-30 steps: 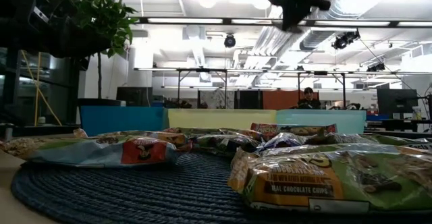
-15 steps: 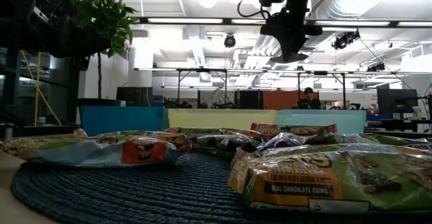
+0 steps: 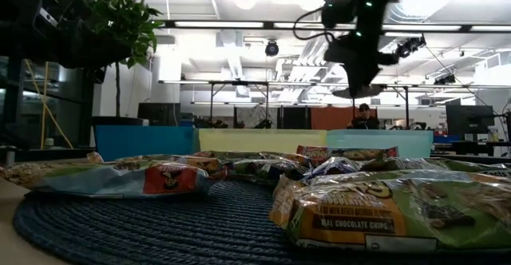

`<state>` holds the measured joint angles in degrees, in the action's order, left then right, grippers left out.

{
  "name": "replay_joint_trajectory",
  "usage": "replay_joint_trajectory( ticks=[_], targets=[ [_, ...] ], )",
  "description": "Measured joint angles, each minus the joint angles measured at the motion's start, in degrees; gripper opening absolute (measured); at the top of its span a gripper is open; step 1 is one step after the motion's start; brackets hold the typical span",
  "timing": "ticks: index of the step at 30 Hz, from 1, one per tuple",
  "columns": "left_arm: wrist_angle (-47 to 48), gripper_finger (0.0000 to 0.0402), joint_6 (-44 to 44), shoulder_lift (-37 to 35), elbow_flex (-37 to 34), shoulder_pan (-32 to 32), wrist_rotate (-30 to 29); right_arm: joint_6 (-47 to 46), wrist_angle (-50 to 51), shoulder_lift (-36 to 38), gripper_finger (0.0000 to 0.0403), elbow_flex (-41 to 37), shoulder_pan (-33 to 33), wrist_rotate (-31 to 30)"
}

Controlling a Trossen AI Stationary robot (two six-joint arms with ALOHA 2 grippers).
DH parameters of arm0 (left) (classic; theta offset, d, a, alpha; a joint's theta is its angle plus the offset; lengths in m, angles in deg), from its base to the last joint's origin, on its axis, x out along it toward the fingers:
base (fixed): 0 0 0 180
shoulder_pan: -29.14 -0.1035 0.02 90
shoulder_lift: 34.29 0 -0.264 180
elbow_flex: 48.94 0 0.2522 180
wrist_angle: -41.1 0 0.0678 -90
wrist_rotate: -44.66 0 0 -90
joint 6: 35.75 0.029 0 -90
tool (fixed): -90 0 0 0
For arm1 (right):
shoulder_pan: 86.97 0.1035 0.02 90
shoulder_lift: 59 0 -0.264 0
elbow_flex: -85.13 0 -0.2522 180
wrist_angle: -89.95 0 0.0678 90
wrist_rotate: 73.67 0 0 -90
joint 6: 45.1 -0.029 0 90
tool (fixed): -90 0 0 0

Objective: Pick and place Granola Bars by type
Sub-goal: Put the red granola bar into the green bin

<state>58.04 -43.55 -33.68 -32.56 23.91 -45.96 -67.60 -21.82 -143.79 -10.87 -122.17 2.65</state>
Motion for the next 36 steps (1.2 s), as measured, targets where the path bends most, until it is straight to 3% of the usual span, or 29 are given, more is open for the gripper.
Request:
replay_joint_trajectory(
  ticks=[5,14,36],
  targets=[
    [0.00,0.0007,-0.01,0.00,0.00,0.00,0.00,-0.57,-9.83,6.77,0.0074,-11.92,0.00,3.08],
    [0.00,0.0007,-0.01,-0.02,0.00,0.00,0.00,-3.06,-14.07,10.44,0.0074,-23.59,-0.02,5.48],
    [0.00,0.0007,0.01,-0.02,0.00,0.00,0.00,0.07,-19.48,7.16,0.0074,-25.17,-2.76,4.30]
  ],
)
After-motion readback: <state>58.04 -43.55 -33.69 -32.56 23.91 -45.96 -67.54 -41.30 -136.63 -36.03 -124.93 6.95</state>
